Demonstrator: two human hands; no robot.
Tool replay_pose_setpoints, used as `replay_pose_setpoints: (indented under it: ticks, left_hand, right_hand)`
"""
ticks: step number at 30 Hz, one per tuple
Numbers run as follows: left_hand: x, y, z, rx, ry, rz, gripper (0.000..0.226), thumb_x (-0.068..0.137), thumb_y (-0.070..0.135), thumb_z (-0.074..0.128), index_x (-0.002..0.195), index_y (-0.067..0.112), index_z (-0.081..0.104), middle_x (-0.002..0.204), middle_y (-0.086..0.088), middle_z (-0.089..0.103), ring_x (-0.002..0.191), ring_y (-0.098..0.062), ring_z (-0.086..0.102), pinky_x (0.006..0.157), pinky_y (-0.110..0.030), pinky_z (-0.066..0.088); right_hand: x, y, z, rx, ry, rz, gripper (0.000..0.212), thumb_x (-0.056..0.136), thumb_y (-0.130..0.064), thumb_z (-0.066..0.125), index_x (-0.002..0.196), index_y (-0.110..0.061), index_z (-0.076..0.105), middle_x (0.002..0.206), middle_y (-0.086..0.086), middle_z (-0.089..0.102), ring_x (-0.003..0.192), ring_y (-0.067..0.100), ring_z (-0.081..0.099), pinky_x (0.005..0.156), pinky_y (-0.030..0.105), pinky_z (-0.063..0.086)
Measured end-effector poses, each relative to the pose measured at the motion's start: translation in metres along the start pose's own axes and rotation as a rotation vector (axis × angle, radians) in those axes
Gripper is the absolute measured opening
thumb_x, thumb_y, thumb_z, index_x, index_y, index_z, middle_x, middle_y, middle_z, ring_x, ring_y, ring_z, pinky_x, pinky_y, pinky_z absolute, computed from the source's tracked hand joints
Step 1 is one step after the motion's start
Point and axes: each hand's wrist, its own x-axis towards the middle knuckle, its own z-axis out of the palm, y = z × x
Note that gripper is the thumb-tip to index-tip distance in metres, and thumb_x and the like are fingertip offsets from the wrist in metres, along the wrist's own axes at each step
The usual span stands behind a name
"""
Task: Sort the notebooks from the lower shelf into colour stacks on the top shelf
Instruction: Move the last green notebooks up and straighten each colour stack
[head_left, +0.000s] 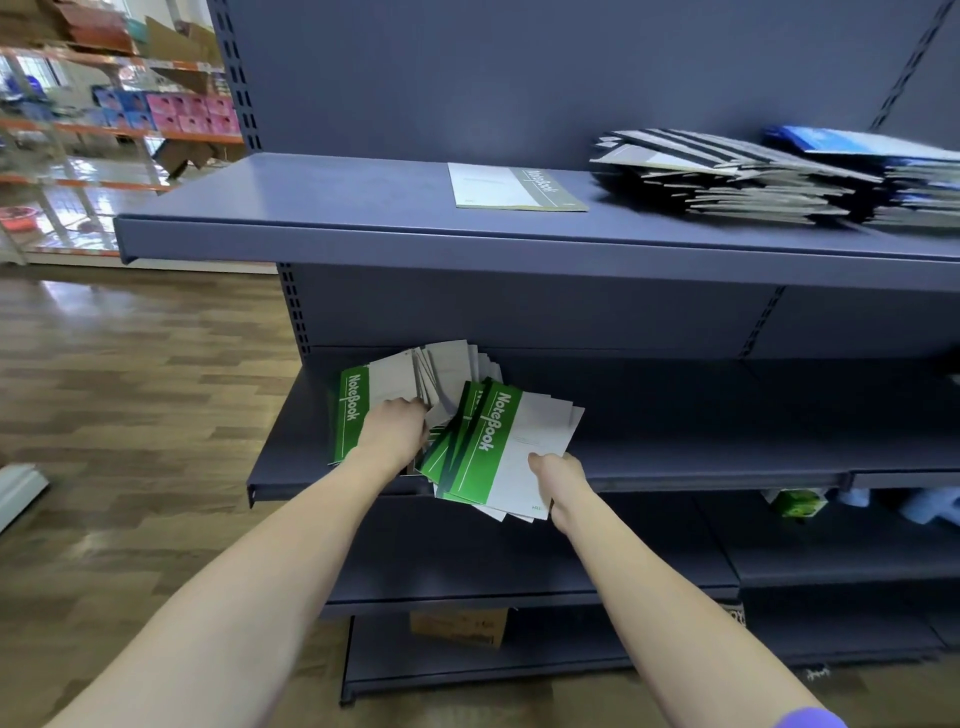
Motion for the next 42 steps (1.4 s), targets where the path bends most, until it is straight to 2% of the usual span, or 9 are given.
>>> replay_pose_setpoints:
  ticks: [7,12,14,20,24,27,31,37,42]
  left_hand:
    - [0.002,-0.021,0.003,-0.396,0.048,-0.078,0.015,0.091,0.021,0.058,0.081,0.014,0.068,0.079,-0.009,0.065,0.079,-0.035,0.059,0.061,-0.033,0.040]
    - [-0.006,-0.020,-0.009,-0.381,0.042,-0.017,0.033,0.084,0.005,0.051,0.058,0.015,0.033,0.060,-0.010,0.040,0.066,-0.032,0.044,0.056,-0.038,0.025]
    - [-0.013,-0.007,-0.020,-0.344,0.053,-0.001,0.036,0.086,0.006,0.051,0.056,0.016,0.032,0.061,-0.010,0.044,0.066,-0.034,0.046,0.057,-0.038,0.028]
    - [-0.035,0.056,-0.049,-0.343,0.082,0.210,0.021,0.088,0.020,0.052,0.076,0.009,0.066,0.071,-0.005,0.068,0.066,-0.026,0.061,0.065,-0.034,0.054]
    - [-0.060,0.112,-0.054,-0.326,-0.124,0.486,0.023,0.089,0.026,0.054,0.077,0.009,0.062,0.067,-0.004,0.062,0.064,-0.025,0.055,0.058,-0.034,0.043]
    - [-0.072,0.138,-0.046,-0.399,-0.192,0.532,0.026,0.090,0.034,0.055,0.091,0.013,0.070,0.080,-0.002,0.069,0.074,-0.023,0.062,0.065,-0.038,0.051]
    - [-0.077,0.152,-0.042,-0.602,-0.419,0.411,0.045,0.093,0.049,0.053,0.127,0.022,0.063,0.122,0.006,0.067,0.110,-0.011,0.062,0.088,-0.031,0.053]
    - [-0.064,0.184,-0.045,-0.432,-0.243,0.180,0.040,0.097,0.039,0.051,0.132,0.018,0.055,0.129,-0.004,0.061,0.113,-0.023,0.059,0.089,-0.037,0.051]
    - [-0.055,0.247,-0.066,-0.541,-0.348,0.060,0.068,0.101,0.050,0.043,0.149,0.004,0.032,0.145,-0.016,0.048,0.122,-0.031,0.055,0.098,-0.038,0.047]
  right_hand:
    - [-0.007,0.001,0.000,0.020,-0.003,0.010,0.016,0.100,-0.003,0.051,0.114,-0.010,0.049,0.093,0.001,0.062,0.080,0.020,0.060,0.061,0.027,0.047]
    - [-0.008,0.004,-0.002,0.015,-0.024,0.005,0.016,0.100,-0.003,0.050,0.114,-0.010,0.050,0.093,0.000,0.062,0.079,0.016,0.060,0.059,0.026,0.047]
    - [-0.008,0.004,-0.004,0.007,-0.038,0.001,0.016,0.100,-0.003,0.050,0.114,-0.010,0.051,0.094,-0.001,0.062,0.080,0.016,0.060,0.060,0.027,0.048]
    - [0.002,0.011,-0.011,0.023,-0.099,0.059,0.029,0.104,-0.014,0.048,0.130,-0.004,0.053,0.113,0.011,0.069,0.100,0.030,0.067,0.085,0.043,0.057]
    - [0.007,0.009,-0.029,0.311,-0.180,0.153,0.055,0.102,-0.056,0.041,0.131,-0.012,0.054,0.123,0.015,0.068,0.097,0.029,0.072,0.072,0.041,0.062]
    - [0.006,0.015,-0.053,0.174,-0.154,0.160,0.047,0.099,-0.042,0.058,0.130,-0.007,0.058,0.118,0.015,0.071,0.098,0.030,0.072,0.083,0.044,0.059]
    - [0.005,0.020,-0.097,-0.018,-0.088,0.143,0.036,0.100,-0.025,0.059,0.129,-0.005,0.056,0.117,0.010,0.069,0.101,0.026,0.068,0.076,0.037,0.057]
    - [-0.004,0.010,-0.177,0.032,-0.063,0.005,0.025,0.101,-0.015,0.057,0.125,-0.008,0.059,0.109,0.008,0.072,0.098,0.028,0.070,0.078,0.040,0.058]
    - [-0.007,-0.015,-0.257,0.086,-0.041,-0.057,0.027,0.101,-0.020,0.059,0.126,-0.008,0.058,0.117,0.008,0.071,0.105,0.027,0.068,0.092,0.043,0.056]
